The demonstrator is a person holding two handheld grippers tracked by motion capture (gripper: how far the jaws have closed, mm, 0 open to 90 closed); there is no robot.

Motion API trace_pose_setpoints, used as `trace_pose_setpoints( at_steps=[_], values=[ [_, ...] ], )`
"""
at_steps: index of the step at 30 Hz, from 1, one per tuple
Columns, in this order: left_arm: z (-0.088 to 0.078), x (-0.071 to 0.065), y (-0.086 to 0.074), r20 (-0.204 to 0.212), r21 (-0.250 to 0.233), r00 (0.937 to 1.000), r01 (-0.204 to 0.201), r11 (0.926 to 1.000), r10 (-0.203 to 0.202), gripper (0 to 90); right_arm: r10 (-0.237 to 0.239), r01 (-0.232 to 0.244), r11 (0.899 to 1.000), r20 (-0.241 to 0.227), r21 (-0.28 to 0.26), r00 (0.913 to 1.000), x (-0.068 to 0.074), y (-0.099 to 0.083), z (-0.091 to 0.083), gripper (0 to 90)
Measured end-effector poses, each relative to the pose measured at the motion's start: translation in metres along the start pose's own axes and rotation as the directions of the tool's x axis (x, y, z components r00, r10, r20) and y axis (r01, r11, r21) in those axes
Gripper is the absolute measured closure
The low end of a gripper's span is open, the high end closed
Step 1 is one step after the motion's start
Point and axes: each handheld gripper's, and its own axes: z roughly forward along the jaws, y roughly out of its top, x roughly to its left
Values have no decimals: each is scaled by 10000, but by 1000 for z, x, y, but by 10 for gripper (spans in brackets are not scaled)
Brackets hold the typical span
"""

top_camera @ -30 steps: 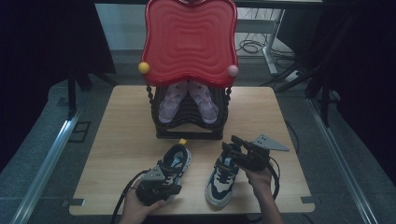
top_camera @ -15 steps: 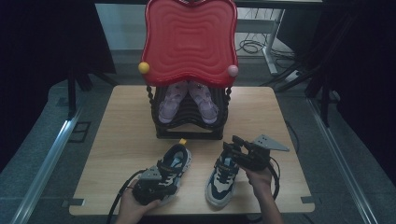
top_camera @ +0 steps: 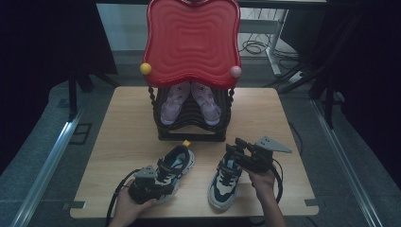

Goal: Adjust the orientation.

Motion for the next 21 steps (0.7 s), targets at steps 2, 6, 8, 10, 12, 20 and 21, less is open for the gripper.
trace_pose_setpoints(
  at_steps=[2, 6, 8, 10, 12, 20, 21],
  values=[
    [-3, 3, -1, -79, 17, 10000, 35, 10000, -34, 897, 27, -27, 10000, 27, 2, 10000, 0, -1, 1, 479],
    [-6, 7, -1, -77, 27, 9999, 71, 10000, -71, 898, 47, -48, 10000, 34, 49, 10000, 0, -1, 1, 479],
    [-9, 12, -2, -119, 31, 9999, 99, 9999, -99, 899, 35, -36, 10000, 58, 67, 10000, -1, -2, 2, 479],
    [-10, 13, -2, -137, 25, 9998, 126, 9999, -126, 899, 7, -8, 10000, 91, 78, 10000, -1, -2, 3, 479],
    [-13, 17, -3, -169, -1, 9997, 187, 9998, -187, 899, 32, -33, 10000, 105, 82, 9999, -1, -3, 3, 479],
    [-19, 25, -5, -342, -136, 9991, 262, 9996, -266, 900, -17, 16, 9999, 98, 140, 10000, 0, -3, 4, 479],
    [-19, 26, -6, -354, -141, 9990, 267, 9995, -272, 900, -16, 15, 9999, 101, 142, 9999, 0, -3, 4, 479]
  ],
)
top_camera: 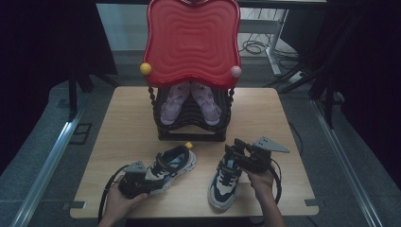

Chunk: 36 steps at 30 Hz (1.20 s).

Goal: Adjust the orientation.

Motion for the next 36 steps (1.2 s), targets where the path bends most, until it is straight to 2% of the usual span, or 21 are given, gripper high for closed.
trace_pose_setpoints(
  at_steps=[10, 14, 24, 27, 30, 36],
  values=[
    [-7, 11, -2, -290, -192, 9992, 263, 9995, -268, 899, 15, -15, 9999, -44, 162, 10000, 1, -1, 1, 478],
    [-10, 17, -3, -492, -344, 9977, 441, 9984, -458, 896, -20, 21, 9998, -44, 179, 10000, 1, -1, 2, 478],
    [-16, 30, -5, -705, -690, 9939, 799, 9944, -847, 890, 5, -2, 9996, -89, 284, 10000, 3, -2, 5, 478],
    [-17, 33, -5, -810, -783, 9924, 868, 9931, -931, 894, -29, 32, 9995, -103, 315, 9999, 3, -2, 6, 478],
    [-17, 37, -5, -1057, -980, 9878, 1039, 9897, -1142, 899, -55, 59, 9995, -118, 322, 9999, 4, -2, 7, 478],
    [-18, 44, -4, -1266, -1263, 9817, 1263, 9839, -1423, 900, -46, 51, 9995, -146, 312, 9999, 4, -1, 6, 478]
  ],
)
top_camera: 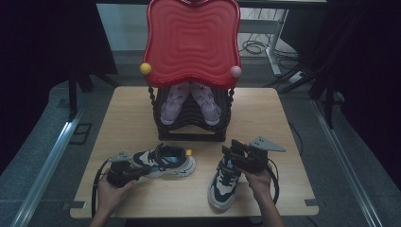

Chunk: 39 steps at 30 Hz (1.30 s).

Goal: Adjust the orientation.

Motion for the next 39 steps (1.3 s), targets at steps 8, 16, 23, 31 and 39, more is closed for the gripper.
trace_pose_setpoints(
  at_steps=[8, 16, 23, 31, 39],
  values=[
    [-2, 2, 0, -134, -124, 9999, 79, 9999, -80, 899, -5, 6, 9999, 75, -108, 10000, -2, 1, -2, 478],
    [-14, 2, 1, -386, -693, 9992, 28, 9976, -54, 795, -121, 121, 9999, 19, 20, 9999, 2, 0, 0, 478],
    [-20, 3, 2, -862, -1075, 9955, 311, 9937, -405, 543, -99, 100, 9999, -86, 64, 9999, 5, 0, 2, 478],
    [-33, 7, 4, -1279, -1479, 9907, 274, 9886, -466, 418, -166, 169, 9998, -276, 91, 9995, 10, 1, 5, 480],
    [-41, 10, 4, -1624, -1680, 9856, 196, 9856, -473, 337, -244, 254, 9995, -510, 193, 9984, 17, 1, 10, 479]
  ],
)
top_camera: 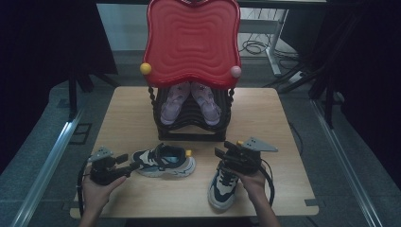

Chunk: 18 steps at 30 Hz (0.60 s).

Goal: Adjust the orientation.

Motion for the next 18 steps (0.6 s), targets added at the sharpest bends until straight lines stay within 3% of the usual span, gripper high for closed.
trace_pose_setpoints(
  at_steps=[8, 15, 18],
  values=[
    [-9, 1, 3, -1, -450, 10000, 61, 9990, -61, 278, 68, -63, 9998, -234, 206, 9997, 10, -1, 10, 491],
    [-12, -1, 5, -194, -334, 9994, -304, 9990, 298, 274, -256, 290, 9978, -583, 589, 9980, 27, 6, 21, 796],
    [-14, 0, 6, -109, -398, 9996, -254, 9989, 250, 270, -460, 501, 9962, -584, 713, 9972, 34, 11, 27, 848]
  ],
)
